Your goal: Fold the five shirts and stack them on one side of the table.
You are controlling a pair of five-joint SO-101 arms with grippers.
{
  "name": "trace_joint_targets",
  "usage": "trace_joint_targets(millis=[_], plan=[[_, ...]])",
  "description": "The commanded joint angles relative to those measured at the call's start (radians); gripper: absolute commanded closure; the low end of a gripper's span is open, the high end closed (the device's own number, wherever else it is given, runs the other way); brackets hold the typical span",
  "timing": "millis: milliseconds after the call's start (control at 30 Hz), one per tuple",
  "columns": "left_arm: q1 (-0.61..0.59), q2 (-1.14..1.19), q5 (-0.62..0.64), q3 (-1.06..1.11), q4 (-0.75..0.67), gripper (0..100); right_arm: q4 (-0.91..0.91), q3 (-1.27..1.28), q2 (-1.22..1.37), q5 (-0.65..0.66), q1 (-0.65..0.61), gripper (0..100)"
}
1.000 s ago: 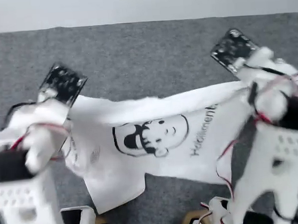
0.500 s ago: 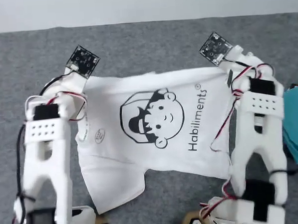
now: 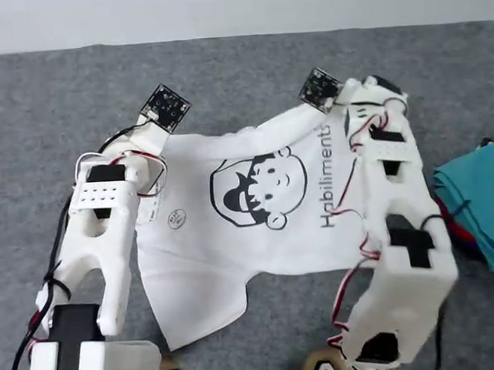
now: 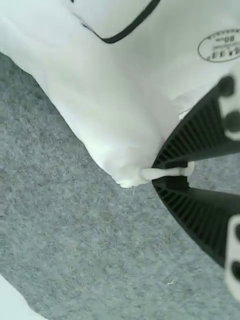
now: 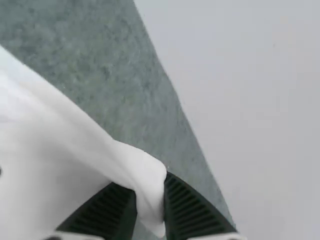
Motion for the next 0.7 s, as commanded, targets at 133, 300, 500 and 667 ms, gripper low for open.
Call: trace_joint_targets(millis=[133,300,500,667], plan=[[-0.006,-0.003,-0.008,0.004,-0.02,100,-0.03,-0.354,0.177,0.026,-0.01,98.8],[-0.006,-0.003,-0.008,0.004,-0.015,99,-0.019,-0.407,0.254,0.026,-0.01,97.5],[-0.028,-0.015,0.097,-0.03,0.057,84,0.11,-0.411,0.251,0.025,-0.002,79.3],[-0.072,-0.015,0.175,-0.179,0.175,82,0.162,-0.41,0.176,0.025,0.013,79.3]])
